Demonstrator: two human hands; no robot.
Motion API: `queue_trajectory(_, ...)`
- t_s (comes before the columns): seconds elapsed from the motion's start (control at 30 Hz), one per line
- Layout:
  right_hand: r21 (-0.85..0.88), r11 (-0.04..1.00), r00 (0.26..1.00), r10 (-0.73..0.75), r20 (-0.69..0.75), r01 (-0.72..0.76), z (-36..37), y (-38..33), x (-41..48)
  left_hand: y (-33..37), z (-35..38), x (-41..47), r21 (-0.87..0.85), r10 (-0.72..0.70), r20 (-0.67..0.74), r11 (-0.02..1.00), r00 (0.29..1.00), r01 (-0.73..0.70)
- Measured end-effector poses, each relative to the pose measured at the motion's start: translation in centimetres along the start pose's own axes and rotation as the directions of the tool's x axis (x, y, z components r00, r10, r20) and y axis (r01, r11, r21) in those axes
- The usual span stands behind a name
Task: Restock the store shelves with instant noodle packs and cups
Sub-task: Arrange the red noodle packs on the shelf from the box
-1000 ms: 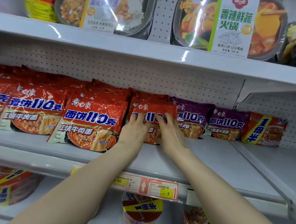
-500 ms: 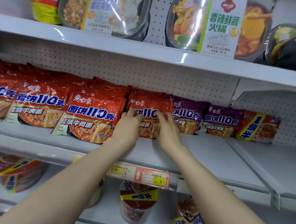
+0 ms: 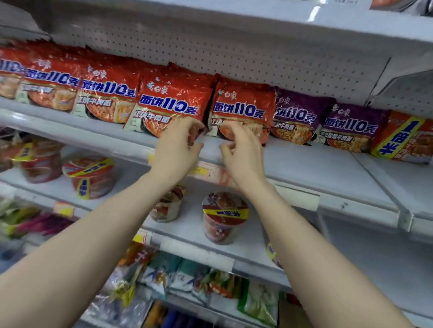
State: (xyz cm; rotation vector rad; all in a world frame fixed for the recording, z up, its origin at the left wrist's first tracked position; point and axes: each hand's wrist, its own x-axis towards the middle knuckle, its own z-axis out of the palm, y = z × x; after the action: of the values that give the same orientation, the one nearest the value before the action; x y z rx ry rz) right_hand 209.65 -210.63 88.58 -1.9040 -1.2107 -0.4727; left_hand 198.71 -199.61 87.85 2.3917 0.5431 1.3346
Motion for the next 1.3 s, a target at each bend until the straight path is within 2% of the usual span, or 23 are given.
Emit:
queue_trajectory(0.2, 0.068, 0.998, 1.000, 0.011, -0.002, -0.011, 3.3, -2.0, -6.2, -2.9, -3.2, -6.2, -0.053, -0.058, 0.013, 0.997, 0.998, 0.059)
queue_trajectory(0.3, 0.111, 0.991, 0.997, 0.074, 0.010, -0.074, 6.2, -2.7, -10.5, -5.6, -4.1, -9.8, -0.026, -0.070, 0.055, 0.997, 0.996, 0.072)
queue_trajectory(0.5, 0.142, 0.958, 0.959, 0.221, 0.178, -0.247, 12.9, -3.0, -19.5, -11.5, -4.2, -17.8, -0.074, -0.171, 0.246, 0.978, 0.954, 0.194)
queue_trajectory(0.7, 0.056, 0.919, 0.880, 0.354, 0.318, -0.390, 18.8, -1.0, -28.9, -17.3, -1.5, -26.9, -0.062, -0.297, 0.391, 0.936, 0.871, 0.347)
queue_trajectory(0.8, 0.037, 0.893, 0.836, 0.405, 0.370, -0.449, 21.0, 0.7, -34.0, -19.4, 0.6, -31.7, -0.054, -0.372, 0.443, 0.897, 0.816, 0.438)
queue_trajectory(0.97, -0.065, 0.822, 0.705, 0.523, 0.478, -0.566, 24.4, 4.8, -43.4, -22.1, 4.5, -40.3, 0.017, -0.472, 0.529, 0.837, 0.705, 0.547)
queue_trajectory(1.17, -0.176, 0.749, 0.534, 0.596, 0.600, -0.639, 27.5, 10.3, -54.4, -24.6, 8.7, -51.9, 0.155, -0.578, 0.608, 0.758, 0.544, 0.633)
queue_trajectory(1.3, -0.198, 0.713, 0.463, 0.614, 0.639, -0.672, 29.6, 13.3, -59.8, -25.8, 11.3, -58.5, 0.207, -0.634, 0.642, 0.684, 0.431, 0.699)
